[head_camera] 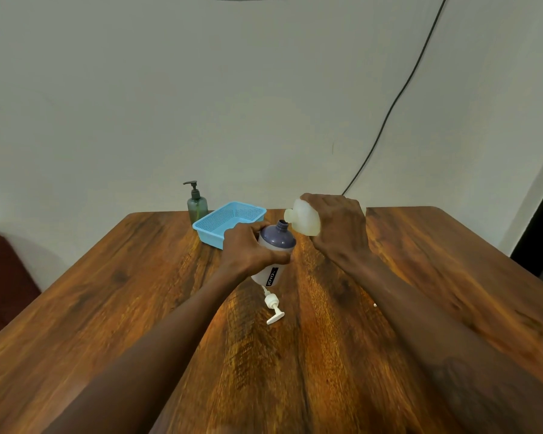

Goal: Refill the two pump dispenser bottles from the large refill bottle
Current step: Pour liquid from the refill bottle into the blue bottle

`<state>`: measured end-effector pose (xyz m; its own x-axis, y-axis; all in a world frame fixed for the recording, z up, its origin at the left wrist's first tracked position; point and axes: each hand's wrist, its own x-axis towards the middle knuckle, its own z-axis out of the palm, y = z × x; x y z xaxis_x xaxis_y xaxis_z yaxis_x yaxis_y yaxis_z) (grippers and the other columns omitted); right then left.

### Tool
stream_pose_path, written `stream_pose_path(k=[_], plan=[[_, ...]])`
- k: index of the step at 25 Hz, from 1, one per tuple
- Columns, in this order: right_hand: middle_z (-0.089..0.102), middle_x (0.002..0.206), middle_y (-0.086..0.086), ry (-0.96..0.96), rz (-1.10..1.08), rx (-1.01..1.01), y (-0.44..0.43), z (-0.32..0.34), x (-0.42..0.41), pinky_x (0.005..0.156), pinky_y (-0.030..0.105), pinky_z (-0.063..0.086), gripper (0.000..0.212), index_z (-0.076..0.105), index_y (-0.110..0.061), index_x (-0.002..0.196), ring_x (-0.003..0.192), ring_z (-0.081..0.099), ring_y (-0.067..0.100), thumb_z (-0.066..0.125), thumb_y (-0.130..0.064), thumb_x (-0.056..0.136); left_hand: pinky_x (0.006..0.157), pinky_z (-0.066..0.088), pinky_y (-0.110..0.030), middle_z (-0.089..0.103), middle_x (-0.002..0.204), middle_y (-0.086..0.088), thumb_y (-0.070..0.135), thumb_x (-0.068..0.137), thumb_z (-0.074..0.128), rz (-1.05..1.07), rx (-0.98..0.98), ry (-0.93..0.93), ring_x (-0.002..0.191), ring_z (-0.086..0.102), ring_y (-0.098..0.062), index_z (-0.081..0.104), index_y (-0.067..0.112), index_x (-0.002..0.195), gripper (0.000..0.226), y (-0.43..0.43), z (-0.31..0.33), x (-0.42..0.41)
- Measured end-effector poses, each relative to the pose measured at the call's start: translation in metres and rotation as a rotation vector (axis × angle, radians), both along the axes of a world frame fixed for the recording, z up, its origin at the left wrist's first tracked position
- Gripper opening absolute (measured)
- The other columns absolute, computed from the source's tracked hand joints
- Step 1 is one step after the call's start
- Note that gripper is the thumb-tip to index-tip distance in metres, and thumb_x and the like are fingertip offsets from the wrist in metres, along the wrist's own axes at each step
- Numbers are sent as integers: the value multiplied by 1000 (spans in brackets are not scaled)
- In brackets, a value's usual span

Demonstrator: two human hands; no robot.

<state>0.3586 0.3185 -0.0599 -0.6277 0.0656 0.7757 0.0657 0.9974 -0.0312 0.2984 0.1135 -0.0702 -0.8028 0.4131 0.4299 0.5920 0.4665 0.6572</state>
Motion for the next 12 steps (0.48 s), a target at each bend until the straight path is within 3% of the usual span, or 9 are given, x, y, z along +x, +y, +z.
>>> stream_pose_path(k=[7, 12], plan=[[71, 123, 8, -11, 5, 19, -2, 1, 3, 91, 47, 50, 83, 63, -19, 133, 106, 67, 32, 94, -24, 57, 73, 55, -20, 67, 94, 11, 43, 60, 94, 4, -13, 4, 87, 65, -8, 73, 23, 111, 59, -3, -5, 0], [72, 122, 8, -21, 2, 34, -6, 2, 4, 92, 48, 50, 82, 63, -20, 133, 106, 67, 32, 94, -23, 58, 75, 58, -24, 71, 96, 9, 43, 57, 94, 2, -11, 7, 87, 66, -8, 74, 24, 110, 60, -3, -6, 0]])
